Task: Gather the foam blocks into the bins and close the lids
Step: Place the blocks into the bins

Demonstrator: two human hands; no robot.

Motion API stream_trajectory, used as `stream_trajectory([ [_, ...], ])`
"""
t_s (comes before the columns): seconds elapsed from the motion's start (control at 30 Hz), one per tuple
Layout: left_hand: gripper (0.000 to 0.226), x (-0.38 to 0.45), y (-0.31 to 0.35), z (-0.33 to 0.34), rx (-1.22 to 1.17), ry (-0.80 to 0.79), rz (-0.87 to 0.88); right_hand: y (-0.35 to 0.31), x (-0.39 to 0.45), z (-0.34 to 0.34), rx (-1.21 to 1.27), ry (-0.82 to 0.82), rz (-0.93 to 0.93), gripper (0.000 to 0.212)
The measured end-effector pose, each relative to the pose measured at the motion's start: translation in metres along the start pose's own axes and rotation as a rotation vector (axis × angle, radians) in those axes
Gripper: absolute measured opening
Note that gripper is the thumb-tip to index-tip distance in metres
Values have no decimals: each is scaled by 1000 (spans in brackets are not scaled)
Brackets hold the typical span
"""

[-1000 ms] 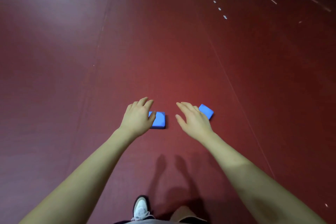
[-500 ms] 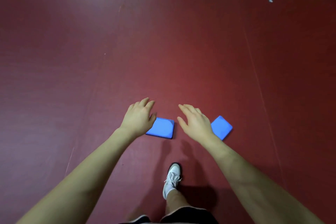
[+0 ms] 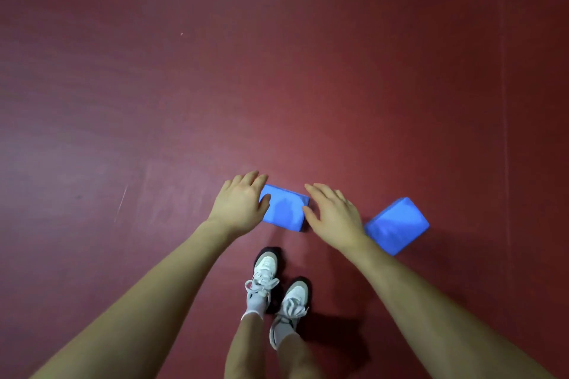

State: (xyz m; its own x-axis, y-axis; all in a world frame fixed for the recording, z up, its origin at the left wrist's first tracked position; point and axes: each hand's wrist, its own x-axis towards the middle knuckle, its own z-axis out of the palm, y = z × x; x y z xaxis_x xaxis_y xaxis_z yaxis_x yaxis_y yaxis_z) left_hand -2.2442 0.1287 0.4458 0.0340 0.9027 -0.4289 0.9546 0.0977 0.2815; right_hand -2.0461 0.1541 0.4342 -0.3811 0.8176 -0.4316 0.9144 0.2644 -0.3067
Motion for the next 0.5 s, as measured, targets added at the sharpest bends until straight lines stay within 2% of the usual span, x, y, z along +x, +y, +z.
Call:
stream_trajectory([
  [0.23, 50, 99, -58, 143, 5, -121, -20, 56, 109, 135, -56, -130, 28, 56],
  [0.5, 58, 192, -99, 305, 97, -230, 17, 120, 196, 286, -152, -187, 21, 66],
])
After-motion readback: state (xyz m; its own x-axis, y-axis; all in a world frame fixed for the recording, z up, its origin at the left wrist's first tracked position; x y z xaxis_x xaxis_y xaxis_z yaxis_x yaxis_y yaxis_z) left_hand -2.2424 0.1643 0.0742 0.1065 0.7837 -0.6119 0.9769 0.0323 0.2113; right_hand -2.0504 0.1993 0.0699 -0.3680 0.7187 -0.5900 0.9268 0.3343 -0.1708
